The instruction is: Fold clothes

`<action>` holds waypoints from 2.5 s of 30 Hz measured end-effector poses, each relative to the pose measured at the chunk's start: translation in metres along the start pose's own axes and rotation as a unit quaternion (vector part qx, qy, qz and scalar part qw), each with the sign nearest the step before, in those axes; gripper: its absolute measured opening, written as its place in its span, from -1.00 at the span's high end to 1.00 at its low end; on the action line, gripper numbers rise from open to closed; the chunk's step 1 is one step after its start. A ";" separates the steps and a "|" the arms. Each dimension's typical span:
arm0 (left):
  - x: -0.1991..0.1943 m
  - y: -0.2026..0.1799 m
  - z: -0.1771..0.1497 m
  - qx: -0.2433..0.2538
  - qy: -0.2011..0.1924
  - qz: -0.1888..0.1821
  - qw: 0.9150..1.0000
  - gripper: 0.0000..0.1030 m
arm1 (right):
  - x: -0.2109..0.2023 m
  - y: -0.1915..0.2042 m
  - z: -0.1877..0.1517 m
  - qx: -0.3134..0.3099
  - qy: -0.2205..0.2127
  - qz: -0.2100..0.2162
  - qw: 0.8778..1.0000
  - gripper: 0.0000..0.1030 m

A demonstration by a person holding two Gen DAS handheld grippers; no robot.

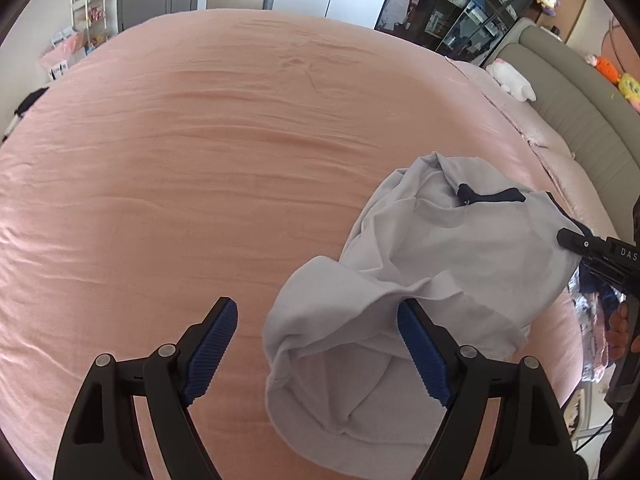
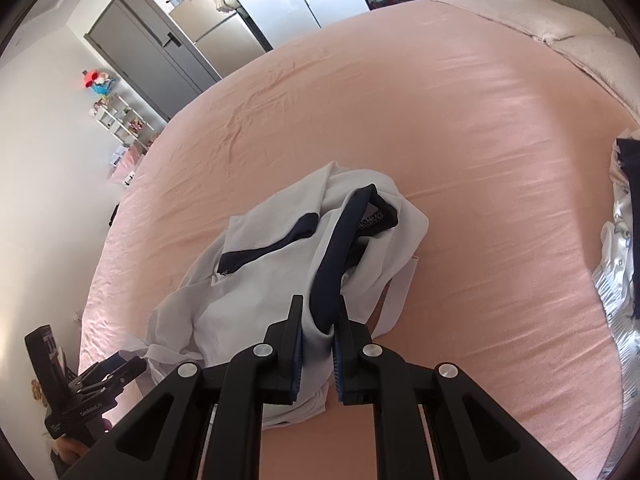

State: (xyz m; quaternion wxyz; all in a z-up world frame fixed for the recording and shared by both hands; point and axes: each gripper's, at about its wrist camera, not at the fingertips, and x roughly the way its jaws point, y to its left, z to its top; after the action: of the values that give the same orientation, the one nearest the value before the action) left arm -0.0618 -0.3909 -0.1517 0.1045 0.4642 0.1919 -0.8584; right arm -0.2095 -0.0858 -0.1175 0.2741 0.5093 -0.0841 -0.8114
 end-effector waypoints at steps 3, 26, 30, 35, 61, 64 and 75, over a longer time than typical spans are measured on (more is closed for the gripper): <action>0.006 -0.002 -0.001 0.003 0.008 -0.004 1.000 -0.59 | -0.005 0.003 0.001 -0.006 -0.004 0.002 1.000 0.80; 0.002 0.003 -0.022 -0.034 0.034 -0.017 0.999 -0.60 | -0.012 0.069 0.013 -0.083 -0.022 0.035 0.996 0.80; -0.024 0.004 -0.018 -0.022 -0.014 -0.012 1.000 -0.60 | -0.009 0.091 0.006 -0.112 -0.015 0.050 0.992 0.80; -0.055 0.009 -0.011 -0.040 -0.122 -0.028 0.991 -0.62 | -0.006 0.115 -0.003 -0.142 -0.008 0.060 0.988 0.80; -0.030 -0.065 0.017 0.062 -0.055 -0.081 0.993 -1.00 | 0.000 0.118 0.010 -0.106 0.010 0.119 0.987 0.80; -0.026 -0.070 0.017 0.068 -0.051 -0.078 0.993 -1.00 | -0.005 0.117 0.015 -0.105 0.015 0.117 0.988 0.80; -0.022 -0.107 0.015 0.109 -0.050 -0.091 0.989 -1.00 | -0.015 0.118 0.014 -0.098 0.016 0.121 0.988 0.80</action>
State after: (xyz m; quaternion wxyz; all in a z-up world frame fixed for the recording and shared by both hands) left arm -0.0996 -0.3001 -0.1009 -0.0159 0.4102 0.1332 -0.9021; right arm -0.1749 -0.1783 -0.0506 0.4207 0.4791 -0.0608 -0.7680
